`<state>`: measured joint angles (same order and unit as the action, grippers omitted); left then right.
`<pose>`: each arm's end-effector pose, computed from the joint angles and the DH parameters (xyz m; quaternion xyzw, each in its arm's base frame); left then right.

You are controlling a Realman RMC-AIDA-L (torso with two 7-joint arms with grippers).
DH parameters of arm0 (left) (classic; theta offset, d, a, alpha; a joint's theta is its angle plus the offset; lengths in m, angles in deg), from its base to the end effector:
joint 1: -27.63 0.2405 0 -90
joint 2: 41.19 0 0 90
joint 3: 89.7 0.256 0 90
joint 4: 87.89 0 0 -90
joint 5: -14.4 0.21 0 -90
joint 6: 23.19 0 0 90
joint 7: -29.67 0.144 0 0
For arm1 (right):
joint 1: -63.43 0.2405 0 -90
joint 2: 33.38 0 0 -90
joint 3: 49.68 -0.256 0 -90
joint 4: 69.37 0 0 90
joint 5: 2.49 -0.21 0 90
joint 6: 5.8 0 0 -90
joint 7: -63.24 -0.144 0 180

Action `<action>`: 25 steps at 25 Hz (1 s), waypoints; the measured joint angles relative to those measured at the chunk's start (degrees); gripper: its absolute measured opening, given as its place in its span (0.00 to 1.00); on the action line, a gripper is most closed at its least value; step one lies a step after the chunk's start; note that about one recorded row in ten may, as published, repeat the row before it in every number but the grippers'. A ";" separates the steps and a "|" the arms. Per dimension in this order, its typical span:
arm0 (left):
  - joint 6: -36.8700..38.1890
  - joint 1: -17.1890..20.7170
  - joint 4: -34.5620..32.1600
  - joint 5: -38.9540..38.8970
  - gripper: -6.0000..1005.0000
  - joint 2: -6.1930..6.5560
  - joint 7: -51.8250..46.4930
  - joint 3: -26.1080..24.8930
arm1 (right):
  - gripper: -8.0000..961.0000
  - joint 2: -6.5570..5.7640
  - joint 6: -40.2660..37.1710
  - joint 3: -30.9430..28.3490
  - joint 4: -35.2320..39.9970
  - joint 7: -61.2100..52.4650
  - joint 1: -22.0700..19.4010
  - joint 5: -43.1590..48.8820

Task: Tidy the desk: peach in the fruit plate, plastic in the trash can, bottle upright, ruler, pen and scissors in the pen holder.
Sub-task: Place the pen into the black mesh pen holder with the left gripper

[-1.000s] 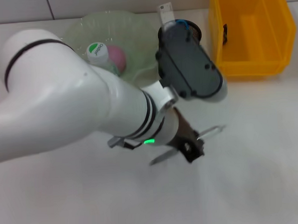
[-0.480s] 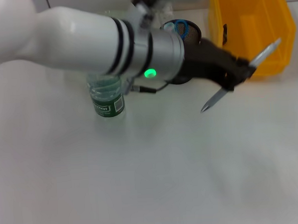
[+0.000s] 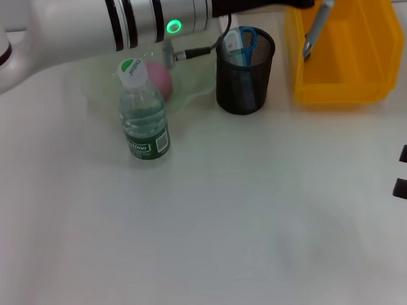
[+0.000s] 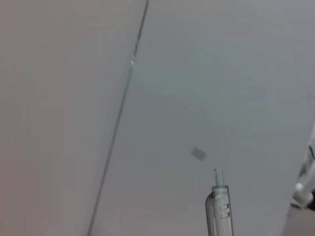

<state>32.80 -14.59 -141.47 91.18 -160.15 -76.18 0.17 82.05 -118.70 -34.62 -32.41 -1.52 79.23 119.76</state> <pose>-0.0538 0.3867 -0.0575 -0.9273 -0.1897 -0.3133 0.0769 0.3366 0.2176 0.0645 -0.9033 0.2130 0.3241 0.1832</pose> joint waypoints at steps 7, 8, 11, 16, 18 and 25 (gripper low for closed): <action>-1.33 -4.20 13.47 -20.79 0.15 -0.23 21.13 -1.06 | 0.67 0.00 1.87 0.33 -3.69 1.02 2.41 0.00; -1.74 -4.35 16.41 -30.30 0.15 -0.22 28.82 -0.16 | 0.67 0.10 2.21 0.36 -4.09 1.05 2.70 0.00; -1.98 -4.36 17.65 -34.94 0.15 -0.22 32.20 0.49 | 0.67 0.75 2.93 0.39 -4.55 1.16 3.50 0.00; -5.59 -4.02 20.00 -50.23 0.15 -0.22 42.82 5.09 | 0.67 1.51 3.47 0.48 -5.30 1.79 5.10 0.10; -8.37 -4.20 20.03 -53.74 0.15 -0.22 46.86 7.61 | 0.67 1.59 3.94 0.52 -5.97 1.81 5.84 0.31; -12.10 -4.31 20.43 -56.57 0.15 -0.22 51.97 9.37 | 0.67 2.90 6.35 2.38 -6.95 1.83 8.66 0.50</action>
<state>20.71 -18.90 -121.04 34.61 -160.37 -24.22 9.54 84.95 -112.34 -32.24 -39.37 0.31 87.89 120.26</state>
